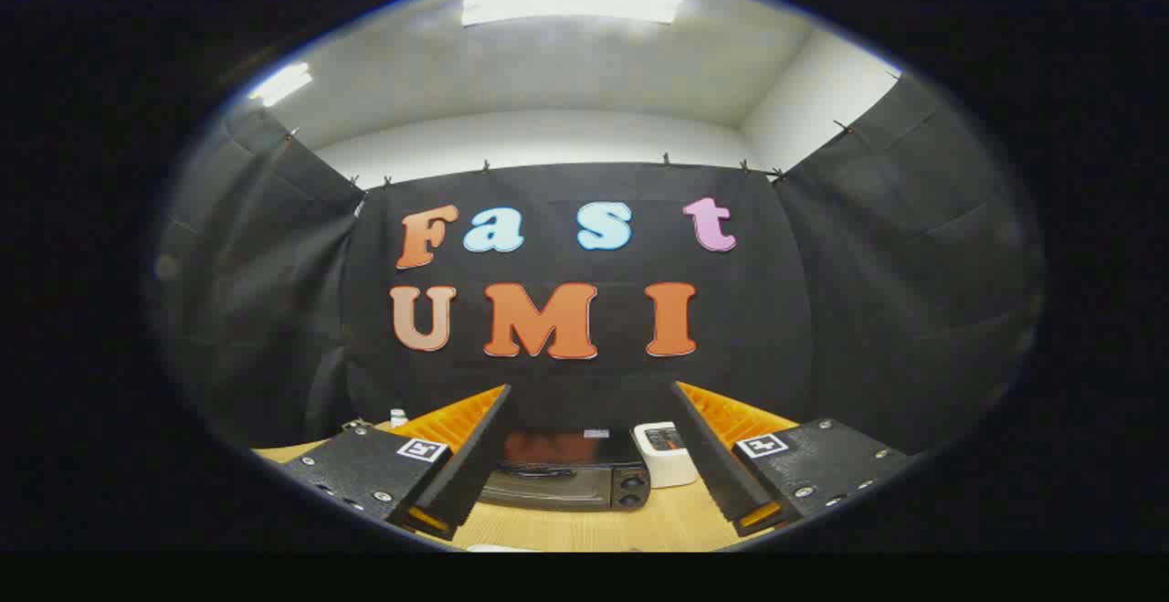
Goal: Open the toaster oven, put the food inside, and close the toaster oven door.
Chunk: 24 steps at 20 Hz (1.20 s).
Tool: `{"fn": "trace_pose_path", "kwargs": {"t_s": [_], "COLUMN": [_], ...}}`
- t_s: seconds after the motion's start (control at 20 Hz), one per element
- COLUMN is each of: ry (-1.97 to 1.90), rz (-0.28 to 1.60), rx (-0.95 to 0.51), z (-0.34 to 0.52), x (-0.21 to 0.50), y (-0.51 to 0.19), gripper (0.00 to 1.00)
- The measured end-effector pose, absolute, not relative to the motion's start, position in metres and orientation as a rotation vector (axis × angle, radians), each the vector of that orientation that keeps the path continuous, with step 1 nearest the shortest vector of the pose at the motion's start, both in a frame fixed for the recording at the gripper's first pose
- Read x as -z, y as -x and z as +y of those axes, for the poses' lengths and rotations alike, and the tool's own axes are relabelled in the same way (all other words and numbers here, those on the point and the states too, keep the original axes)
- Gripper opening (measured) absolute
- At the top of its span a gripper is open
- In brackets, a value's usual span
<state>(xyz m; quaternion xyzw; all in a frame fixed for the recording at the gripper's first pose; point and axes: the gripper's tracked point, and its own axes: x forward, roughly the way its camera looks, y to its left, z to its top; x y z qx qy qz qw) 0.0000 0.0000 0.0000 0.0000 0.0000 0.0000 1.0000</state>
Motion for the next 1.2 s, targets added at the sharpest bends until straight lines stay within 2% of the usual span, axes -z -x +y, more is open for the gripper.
{"fn": "trace_pose_path", "kwargs": {"t_s": [0.8, 1.2], "ry": [-0.035, -0.083], "rz": [-0.006, 0.017], "rx": [-0.051, -0.043], "z": [0.015, 0.011], "x": [-0.019, -0.001], "y": [0.029, 0.005], "gripper": [0.99, 0.99]}}
